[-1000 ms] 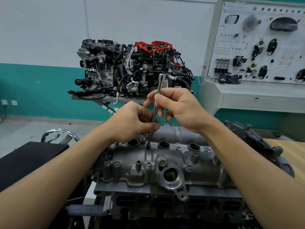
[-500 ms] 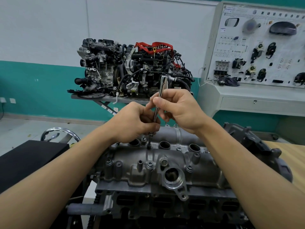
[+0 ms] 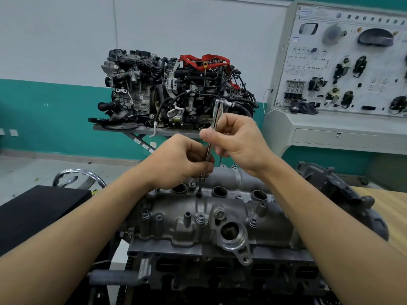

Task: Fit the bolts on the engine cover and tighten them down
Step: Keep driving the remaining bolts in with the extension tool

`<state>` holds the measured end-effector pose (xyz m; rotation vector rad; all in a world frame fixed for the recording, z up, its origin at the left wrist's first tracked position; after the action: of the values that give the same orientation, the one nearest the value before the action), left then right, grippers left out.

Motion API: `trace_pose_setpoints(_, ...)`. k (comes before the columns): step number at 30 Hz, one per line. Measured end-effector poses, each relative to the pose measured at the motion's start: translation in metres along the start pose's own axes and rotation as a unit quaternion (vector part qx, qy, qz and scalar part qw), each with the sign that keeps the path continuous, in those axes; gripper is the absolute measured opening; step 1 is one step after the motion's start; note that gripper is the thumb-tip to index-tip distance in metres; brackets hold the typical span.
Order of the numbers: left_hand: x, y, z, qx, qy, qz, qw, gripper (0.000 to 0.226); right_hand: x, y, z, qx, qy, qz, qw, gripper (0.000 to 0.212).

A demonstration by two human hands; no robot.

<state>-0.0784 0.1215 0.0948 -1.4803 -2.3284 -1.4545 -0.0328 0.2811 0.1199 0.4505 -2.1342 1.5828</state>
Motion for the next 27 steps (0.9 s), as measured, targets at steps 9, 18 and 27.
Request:
trace_pose_setpoints(9, 0.0001, 0.0006, -0.0002, -0.001, -0.001, -0.004, 1.0, 0.002, -0.0055, -0.0016, 0.0017, 0.058, -0.076, 0.005, 0.995, 0.013)
trace_pose_setpoints(18, -0.0011, 0.0023, -0.0005, 0.002, -0.004, 0.002, 1.0, 0.013, -0.0024, 0.0005, 0.0016, 0.081, -0.075, 0.017, 0.994, 0.018)
trace_pose_setpoints(27, 0.0004, -0.0014, -0.0011, -0.009, -0.006, -0.007, 1.0, 0.005, -0.0001, 0.0042, 0.0028, 0.06, -0.003, 0.015, 0.998, 0.016)
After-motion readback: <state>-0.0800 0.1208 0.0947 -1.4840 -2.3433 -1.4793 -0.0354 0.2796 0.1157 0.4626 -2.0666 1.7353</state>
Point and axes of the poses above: each hand's wrist, its own x-axis towards the middle knuckle, its own z-axis out of the palm, y = z × x, the point moved 2 cm from there along x, towards the middle knuckle, and after that the axes turned 4 degrees about z, right-handed, at the moved point
